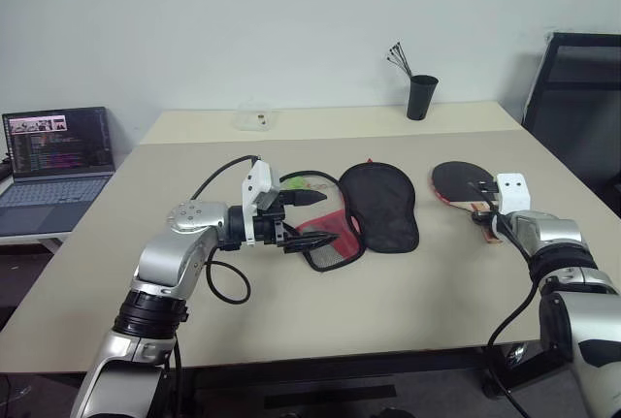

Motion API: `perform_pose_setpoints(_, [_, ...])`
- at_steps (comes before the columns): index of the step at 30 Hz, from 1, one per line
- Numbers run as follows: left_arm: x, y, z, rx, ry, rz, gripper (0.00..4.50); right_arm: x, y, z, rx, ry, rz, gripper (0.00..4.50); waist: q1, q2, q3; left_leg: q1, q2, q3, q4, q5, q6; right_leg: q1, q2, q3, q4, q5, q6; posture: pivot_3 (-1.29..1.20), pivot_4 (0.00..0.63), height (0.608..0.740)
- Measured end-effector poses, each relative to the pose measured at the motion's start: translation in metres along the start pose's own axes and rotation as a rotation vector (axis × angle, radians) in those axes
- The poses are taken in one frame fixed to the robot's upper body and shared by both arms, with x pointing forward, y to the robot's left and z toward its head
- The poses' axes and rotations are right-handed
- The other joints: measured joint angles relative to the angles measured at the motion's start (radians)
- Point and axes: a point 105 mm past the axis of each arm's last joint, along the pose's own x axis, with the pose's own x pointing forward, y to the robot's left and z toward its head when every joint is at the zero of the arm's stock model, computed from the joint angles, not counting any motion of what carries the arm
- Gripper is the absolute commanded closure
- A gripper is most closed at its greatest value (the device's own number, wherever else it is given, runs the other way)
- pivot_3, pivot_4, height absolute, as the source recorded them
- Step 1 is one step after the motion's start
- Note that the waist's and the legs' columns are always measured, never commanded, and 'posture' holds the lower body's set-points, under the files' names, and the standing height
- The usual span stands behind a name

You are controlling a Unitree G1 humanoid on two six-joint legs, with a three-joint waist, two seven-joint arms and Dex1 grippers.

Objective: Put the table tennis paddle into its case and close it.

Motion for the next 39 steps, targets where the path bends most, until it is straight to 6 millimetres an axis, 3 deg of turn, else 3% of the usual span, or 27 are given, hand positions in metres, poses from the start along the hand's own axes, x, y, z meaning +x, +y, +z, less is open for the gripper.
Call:
perform_pose_setpoints(5, [-0.010,-0.003,-0.007,-0.017,0.018,0.029,0.00,-0.016,0.046,0.043,-0.009,-0.131,0.117,3.44,0.001,0.001,0.000,0.000,0.000,-0.002,-0.001,0.000,0.000,0.000,0.000,-0.001,0.000,0.000,0.000,0.00,0.150,0.740])
perform_pose_setpoints(8, [-0.011,-0.007,-0.013,-0.033,0.028,0.039,0.00,-0.026,0.075,0.053,0.008,-0.166,0.178,3.44,0.007,0.001,0.000,0.000,0.000,-0.002,0.000,0.000,0.000,0.000,0.000,-0.002,0.000,0.000,0.000,0.00,0.150,0.740])
perform_pose_setpoints(14, [-0.013,-0.011,-0.015,-0.034,0.036,0.053,0.00,-0.032,0.129,0.024,0.047,-0.092,0.267,3.44,0.017,0.001,0.000,-0.001,0.000,-0.003,0.000,0.000,0.000,0.000,-0.001,-0.002,-0.001,0.000,0.000,0.00,0.150,0.740])
perform_pose_setpoints(17, [-0.014,-0.013,-0.015,-0.035,0.041,0.057,0.00,-0.030,0.145,0.007,0.075,-0.035,0.286,3.44,0.017,0.001,0.000,-0.001,0.000,-0.003,0.000,0.000,0.000,0.000,-0.001,-0.001,-0.001,0.000,0.000,0.00,0.150,0.740])
perform_pose_setpoints(39, [-0.018,-0.012,-0.014,-0.028,0.046,0.078,0.00,-0.009,0.150,-0.010,0.094,-0.006,0.201,3.44,0.015,0.001,0.000,0.000,0.000,-0.002,0.000,0.000,0.000,0.000,-0.001,-0.002,-0.001,0.000,0.000,0.00,0.150,0.740])
